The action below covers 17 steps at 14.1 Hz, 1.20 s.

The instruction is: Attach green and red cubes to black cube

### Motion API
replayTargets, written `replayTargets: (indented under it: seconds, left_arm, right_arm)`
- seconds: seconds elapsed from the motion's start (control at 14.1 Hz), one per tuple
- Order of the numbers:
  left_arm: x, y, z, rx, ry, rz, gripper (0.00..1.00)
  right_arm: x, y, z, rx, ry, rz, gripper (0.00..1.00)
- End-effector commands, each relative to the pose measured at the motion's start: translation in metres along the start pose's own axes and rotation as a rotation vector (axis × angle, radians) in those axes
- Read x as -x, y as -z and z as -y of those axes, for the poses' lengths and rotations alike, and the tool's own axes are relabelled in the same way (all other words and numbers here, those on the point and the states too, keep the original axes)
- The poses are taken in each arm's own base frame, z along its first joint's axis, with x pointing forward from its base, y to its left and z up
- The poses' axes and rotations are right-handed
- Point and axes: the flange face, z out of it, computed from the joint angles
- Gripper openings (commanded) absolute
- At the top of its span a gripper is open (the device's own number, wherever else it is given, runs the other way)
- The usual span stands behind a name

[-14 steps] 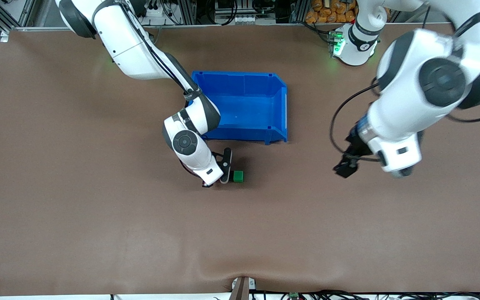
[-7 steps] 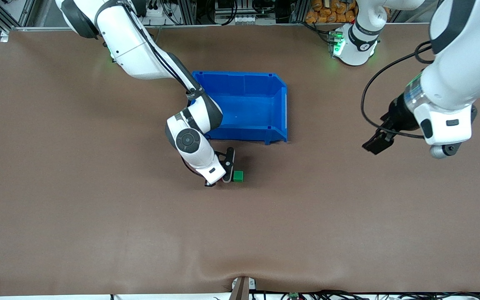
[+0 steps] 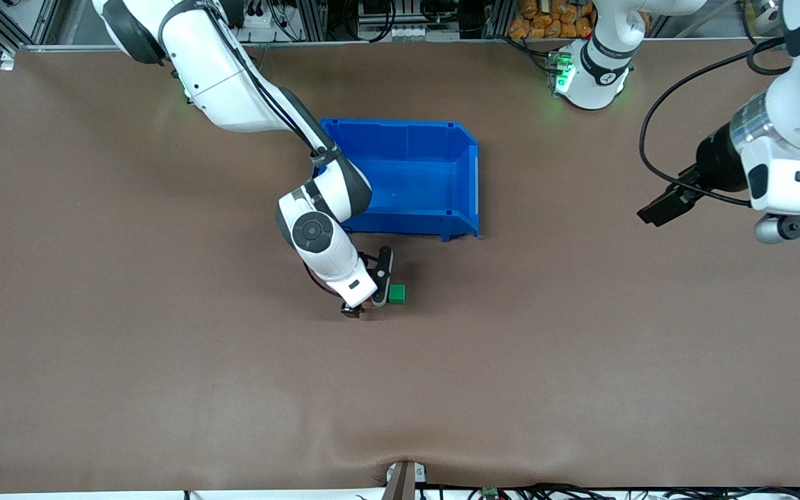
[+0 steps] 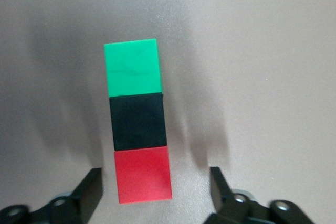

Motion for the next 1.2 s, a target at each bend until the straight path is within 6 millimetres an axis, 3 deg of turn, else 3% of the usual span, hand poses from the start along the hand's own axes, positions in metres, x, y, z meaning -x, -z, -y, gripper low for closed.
replayTargets:
  seconds: [0.0,0.14,0.28,0.42,0.64,0.78,0.85,0.99,1.13]
  left_arm:
    - [0.002,0.006,0.012,0.01,-0.036,0.014,1.0]
    - [-0.002,0.011,0.019,0.015,-0.063,0.001,1.0]
    - [-0.006,0.013,0.024,0.016,-0.113,-0.003,1.0]
    - [-0.014,0.017,0.032,0.02,-0.142,-0.009,1.0]
    - [-0.018,0.016,0.035,0.017,-0.163,-0.01,1.0]
    - [-0.02,0.013,0.033,0.018,-0.164,-0.009,1.0]
    - [-0.018,0.013,0.032,0.018,-0.167,-0.009,1.0]
    - [-0.018,0.016,0.034,0.022,-0.19,-0.013,1.0]
    - [-0.016,0.025,0.039,0.031,-0.258,-0.025,1.0]
  right_arm:
    - [0.008,0.008,-0.014,0.012,-0.036,-0.004,1.0]
    - [0.042,0.03,-0.044,0.027,-0.094,-0.008,1.0]
    - [0.109,0.059,-0.089,-0.002,-0.194,0.012,1.0]
    - [0.156,0.075,-0.118,0.001,-0.206,0.001,1.0]
    - [0.216,0.139,-0.15,0.043,-0.178,0.0,1.0]
    - [0.281,0.175,-0.163,-0.012,-0.289,0.022,1.0]
    - [0.307,0.184,-0.165,-0.042,-0.338,0.032,1.0]
    - [0.345,0.218,-0.167,-0.045,-0.425,0.039,1.0]
    - [0.365,0.259,-0.157,-0.073,-0.551,0.062,1.0]
